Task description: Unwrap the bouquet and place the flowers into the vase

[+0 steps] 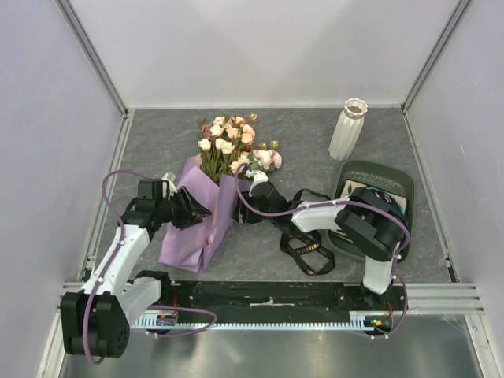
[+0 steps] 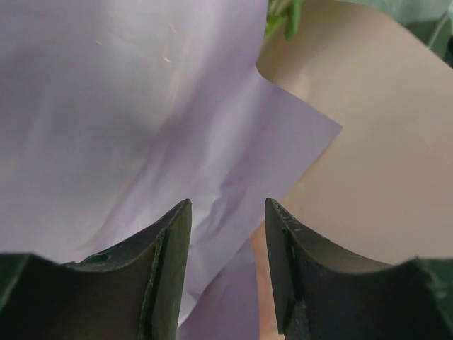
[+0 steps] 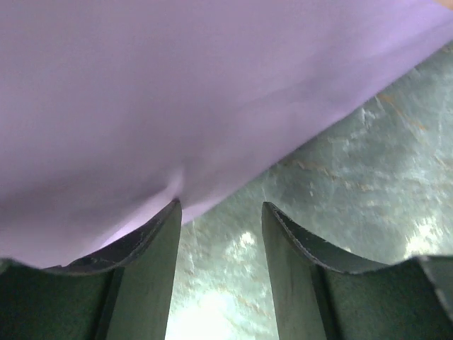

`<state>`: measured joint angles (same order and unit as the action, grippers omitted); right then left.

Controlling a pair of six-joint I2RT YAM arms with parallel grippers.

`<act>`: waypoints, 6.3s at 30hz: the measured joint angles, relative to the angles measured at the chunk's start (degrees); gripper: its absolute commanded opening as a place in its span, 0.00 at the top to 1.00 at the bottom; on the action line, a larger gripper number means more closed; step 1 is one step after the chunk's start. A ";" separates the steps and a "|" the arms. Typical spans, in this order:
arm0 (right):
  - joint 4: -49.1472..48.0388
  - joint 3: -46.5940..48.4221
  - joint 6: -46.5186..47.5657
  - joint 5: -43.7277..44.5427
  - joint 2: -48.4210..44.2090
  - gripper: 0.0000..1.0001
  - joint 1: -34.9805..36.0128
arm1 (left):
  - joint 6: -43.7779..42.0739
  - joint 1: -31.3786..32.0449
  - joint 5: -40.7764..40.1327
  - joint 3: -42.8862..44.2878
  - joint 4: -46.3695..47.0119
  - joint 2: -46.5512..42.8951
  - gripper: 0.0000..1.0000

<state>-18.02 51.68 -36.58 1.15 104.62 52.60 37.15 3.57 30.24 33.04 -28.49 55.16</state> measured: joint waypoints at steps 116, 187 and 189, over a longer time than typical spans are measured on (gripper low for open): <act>-4.39 -3.85 4.46 -21.77 -0.28 0.42 1.29 | -15.56 -6.16 -73.18 44.41 -21.88 33.48 0.37; -8.50 -9.03 -1.60 -18.36 -4.31 0.51 1.11 | -4.92 15.56 -29.31 35.36 -15.08 14.67 0.43; -8.46 -9.11 -1.62 -17.92 -4.17 0.51 0.83 | -5.11 17.68 -31.74 36.54 -15.80 15.17 0.43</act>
<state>-26.48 42.57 -38.20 -16.78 100.44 53.43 32.03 21.26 -1.50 69.58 -44.29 70.32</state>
